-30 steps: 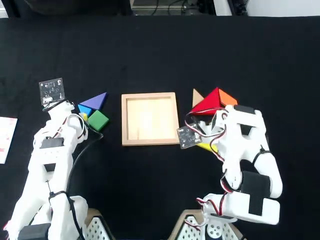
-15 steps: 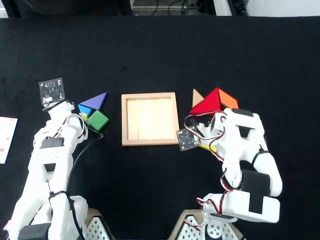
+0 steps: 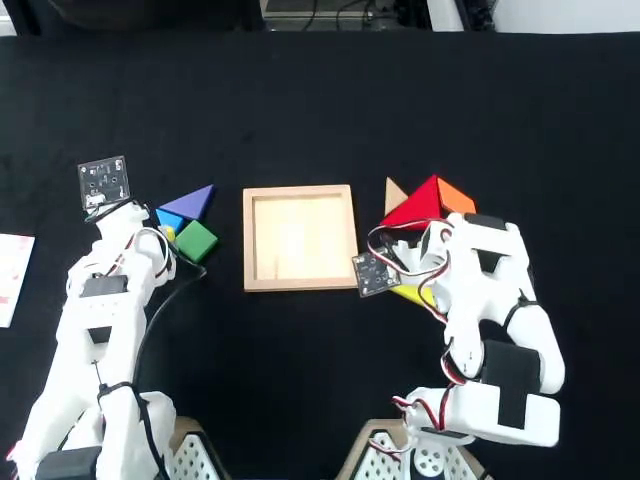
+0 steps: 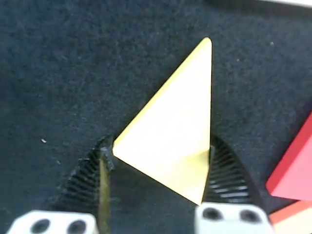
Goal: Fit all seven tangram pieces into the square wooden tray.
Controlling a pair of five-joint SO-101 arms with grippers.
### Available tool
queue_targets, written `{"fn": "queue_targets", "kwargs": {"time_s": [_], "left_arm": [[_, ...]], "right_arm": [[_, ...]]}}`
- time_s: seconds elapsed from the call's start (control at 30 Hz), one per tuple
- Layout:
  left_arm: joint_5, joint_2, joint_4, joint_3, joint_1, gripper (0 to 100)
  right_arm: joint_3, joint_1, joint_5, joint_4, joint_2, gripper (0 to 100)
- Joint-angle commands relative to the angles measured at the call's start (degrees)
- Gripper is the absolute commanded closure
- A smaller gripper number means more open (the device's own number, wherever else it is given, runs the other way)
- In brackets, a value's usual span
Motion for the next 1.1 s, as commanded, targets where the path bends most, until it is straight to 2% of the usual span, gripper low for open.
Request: {"fn": "queue_targets", "kwargs": {"time_s": [0.0,0.23,0.73,0.93,1.07], "left_arm": [[0.2,-0.1,-1.3,-0.5,-0.2,85],[0.2,-0.1,-1.3,-0.5,-0.1,85],[0.2,-0.1,-1.2,-0.5,0.0,85],[0.2,-0.1,-1.2,-0.5,0.0,85],[0.2,-0.1,-1.2,-0.5,0.0,85]], "right_arm": [[-0.3,0.0,0.5,-0.4,0.5,87.9],[-0.3,0.1,0.0,-0.3,0.0,87.9],[-3.2,-6.4,-27.8,-0.3,-13.8,87.9],[-3.4,-15.6,-41.2,-0.6,-19.2,87.9],[-3.0,-22.9,-40.1,-1.9,-19.0,87.9]]}}
